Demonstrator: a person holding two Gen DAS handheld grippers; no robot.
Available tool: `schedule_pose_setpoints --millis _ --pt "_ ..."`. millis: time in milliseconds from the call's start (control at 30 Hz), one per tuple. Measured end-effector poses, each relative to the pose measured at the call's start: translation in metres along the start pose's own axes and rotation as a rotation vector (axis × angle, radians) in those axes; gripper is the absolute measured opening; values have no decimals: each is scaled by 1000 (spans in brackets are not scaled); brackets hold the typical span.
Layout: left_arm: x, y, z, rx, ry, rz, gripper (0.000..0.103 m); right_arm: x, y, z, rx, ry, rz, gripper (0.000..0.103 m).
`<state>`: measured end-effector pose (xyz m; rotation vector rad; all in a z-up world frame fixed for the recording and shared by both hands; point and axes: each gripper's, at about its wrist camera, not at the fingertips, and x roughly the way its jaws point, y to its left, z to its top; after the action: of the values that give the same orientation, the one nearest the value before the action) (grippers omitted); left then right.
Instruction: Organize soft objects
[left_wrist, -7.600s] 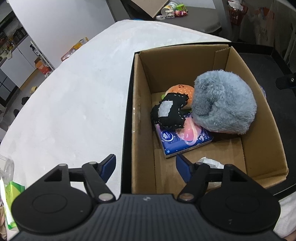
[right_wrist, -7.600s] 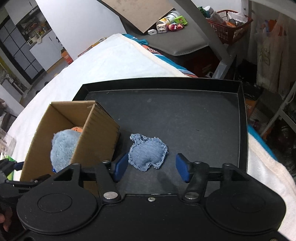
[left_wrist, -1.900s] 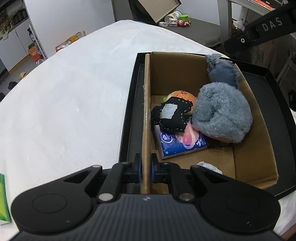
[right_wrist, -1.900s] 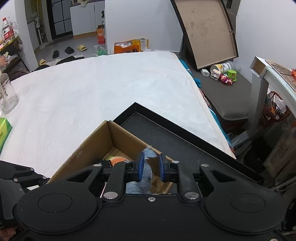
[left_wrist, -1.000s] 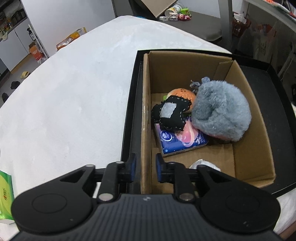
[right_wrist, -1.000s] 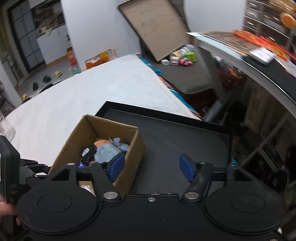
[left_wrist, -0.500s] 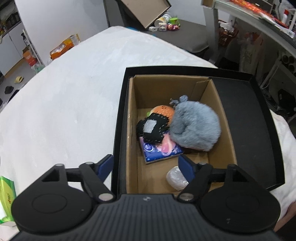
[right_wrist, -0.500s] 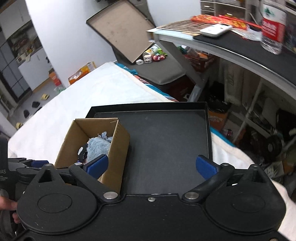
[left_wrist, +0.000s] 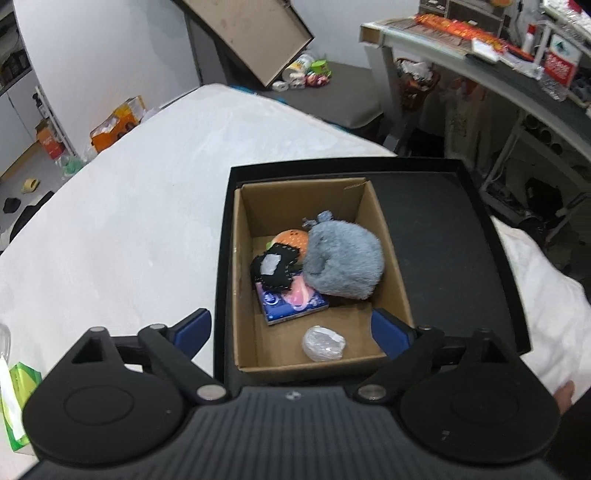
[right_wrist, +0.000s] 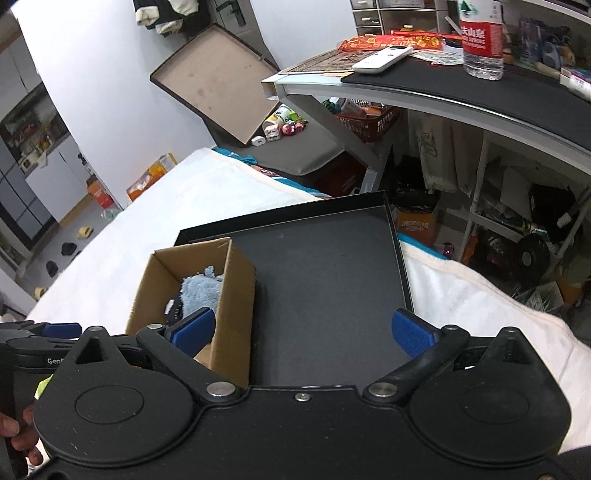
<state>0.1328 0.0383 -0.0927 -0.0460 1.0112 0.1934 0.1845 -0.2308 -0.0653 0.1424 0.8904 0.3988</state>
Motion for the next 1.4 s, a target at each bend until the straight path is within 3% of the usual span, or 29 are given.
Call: schedule_pose_setpoints --millis 500,1033,1400 --pt "-75 1 -15 -8 -81 -110 98 -50 26 -26 10 -77 -6 103" --pt "-132 3 -46 30 -139 -137 98 -91 44 -50 6 -94 -65 103" --pt "-162 1 -64 39 -175 -142 101 -118 55 -62 6 -115 -51 103"
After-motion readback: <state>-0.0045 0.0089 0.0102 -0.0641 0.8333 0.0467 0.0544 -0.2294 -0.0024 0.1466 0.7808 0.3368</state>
